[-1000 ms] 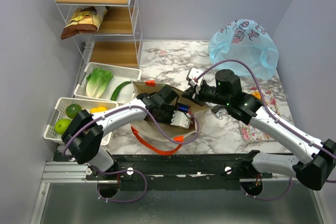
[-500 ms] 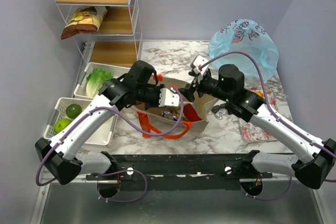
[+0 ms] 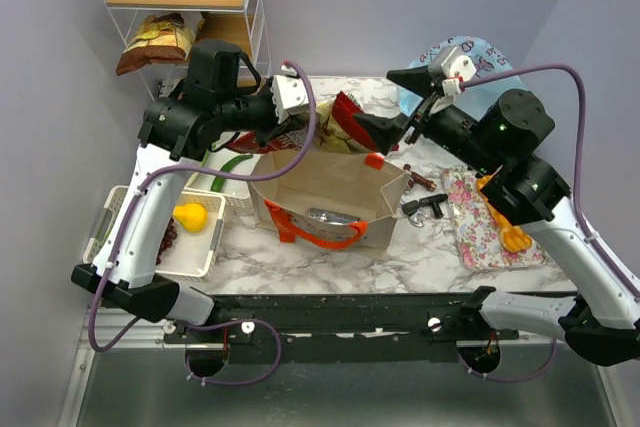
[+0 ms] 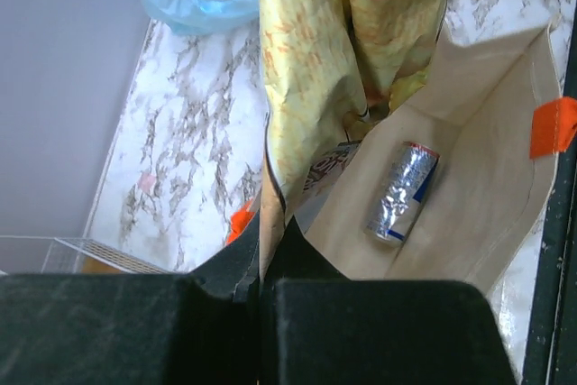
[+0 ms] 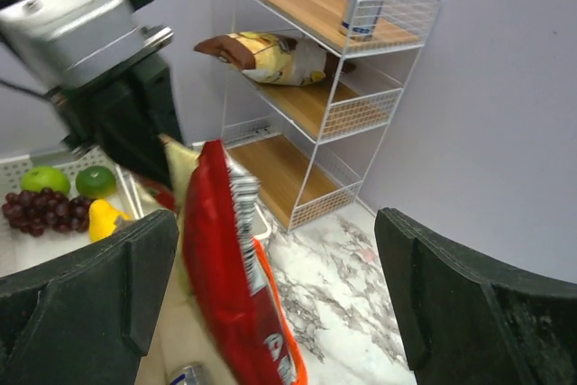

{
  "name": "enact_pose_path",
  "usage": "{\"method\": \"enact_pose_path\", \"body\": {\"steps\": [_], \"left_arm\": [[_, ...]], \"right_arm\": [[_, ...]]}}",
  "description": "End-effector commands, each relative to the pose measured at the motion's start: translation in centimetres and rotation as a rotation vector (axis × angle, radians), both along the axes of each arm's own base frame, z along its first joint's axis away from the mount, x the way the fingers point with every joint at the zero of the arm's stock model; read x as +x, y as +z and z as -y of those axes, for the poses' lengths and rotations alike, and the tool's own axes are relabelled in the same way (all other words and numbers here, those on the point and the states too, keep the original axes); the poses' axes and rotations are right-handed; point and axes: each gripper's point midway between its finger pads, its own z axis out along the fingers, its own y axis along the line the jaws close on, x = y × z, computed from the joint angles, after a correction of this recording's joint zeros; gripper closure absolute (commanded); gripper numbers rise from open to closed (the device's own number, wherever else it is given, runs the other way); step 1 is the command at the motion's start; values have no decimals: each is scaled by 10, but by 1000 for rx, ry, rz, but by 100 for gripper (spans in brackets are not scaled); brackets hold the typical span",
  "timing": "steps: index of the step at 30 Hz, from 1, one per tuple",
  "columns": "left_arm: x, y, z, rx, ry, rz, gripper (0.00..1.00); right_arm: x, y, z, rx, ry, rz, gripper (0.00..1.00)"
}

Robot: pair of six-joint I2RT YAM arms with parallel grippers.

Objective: Untie the knot of the grocery bags and take out the mixed food

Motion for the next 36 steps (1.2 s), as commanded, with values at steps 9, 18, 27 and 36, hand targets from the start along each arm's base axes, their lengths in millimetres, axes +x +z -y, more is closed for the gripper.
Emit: {"method": "enact_pose_path", "body": {"steps": [9, 18, 27, 36], "left_arm": [[-30, 68, 14, -105, -194, 94, 100], [-12, 80, 16, -143, -81, 52, 100], [-22, 79, 24, -221, -31, -167, 100], [-18, 64, -4, -310, 157, -385, 100]], "right_arm": [[-5, -83, -9, -310, 102, 9, 1], [-21, -74, -29, -254, 239, -36, 0], [15, -60, -35, -174, 103, -9, 28], [40, -30, -21, -7, -59, -94, 99]]}}
